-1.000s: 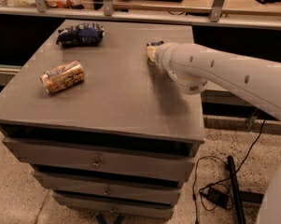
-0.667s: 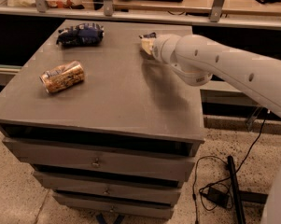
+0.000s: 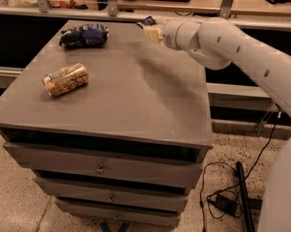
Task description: Move rxbar chocolate near orange can
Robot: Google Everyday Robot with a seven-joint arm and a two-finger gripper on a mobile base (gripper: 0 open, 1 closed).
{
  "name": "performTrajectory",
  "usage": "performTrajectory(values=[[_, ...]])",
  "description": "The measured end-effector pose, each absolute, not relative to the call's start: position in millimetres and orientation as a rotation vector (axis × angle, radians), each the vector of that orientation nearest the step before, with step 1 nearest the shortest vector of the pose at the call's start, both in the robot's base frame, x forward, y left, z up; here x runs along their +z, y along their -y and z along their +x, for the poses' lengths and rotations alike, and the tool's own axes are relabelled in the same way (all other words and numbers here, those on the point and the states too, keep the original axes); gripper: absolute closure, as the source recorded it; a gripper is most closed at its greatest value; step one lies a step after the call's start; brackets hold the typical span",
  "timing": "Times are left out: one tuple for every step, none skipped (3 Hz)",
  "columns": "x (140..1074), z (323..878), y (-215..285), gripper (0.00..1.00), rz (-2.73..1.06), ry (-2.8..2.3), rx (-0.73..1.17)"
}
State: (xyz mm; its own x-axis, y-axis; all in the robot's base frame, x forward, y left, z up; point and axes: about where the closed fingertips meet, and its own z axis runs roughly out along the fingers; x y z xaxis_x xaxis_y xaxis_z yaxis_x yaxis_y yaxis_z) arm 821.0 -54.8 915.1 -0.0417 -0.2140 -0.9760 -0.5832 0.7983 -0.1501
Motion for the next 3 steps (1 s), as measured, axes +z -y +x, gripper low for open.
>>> performTrajectory(values=[[918,836,46,1.0,-0.781,-1.587,0.357],[907,838,13,1.0,-0.939,-1.566,0.438],[888,810,-28,1.0,-1.114,-1.552,0.575]])
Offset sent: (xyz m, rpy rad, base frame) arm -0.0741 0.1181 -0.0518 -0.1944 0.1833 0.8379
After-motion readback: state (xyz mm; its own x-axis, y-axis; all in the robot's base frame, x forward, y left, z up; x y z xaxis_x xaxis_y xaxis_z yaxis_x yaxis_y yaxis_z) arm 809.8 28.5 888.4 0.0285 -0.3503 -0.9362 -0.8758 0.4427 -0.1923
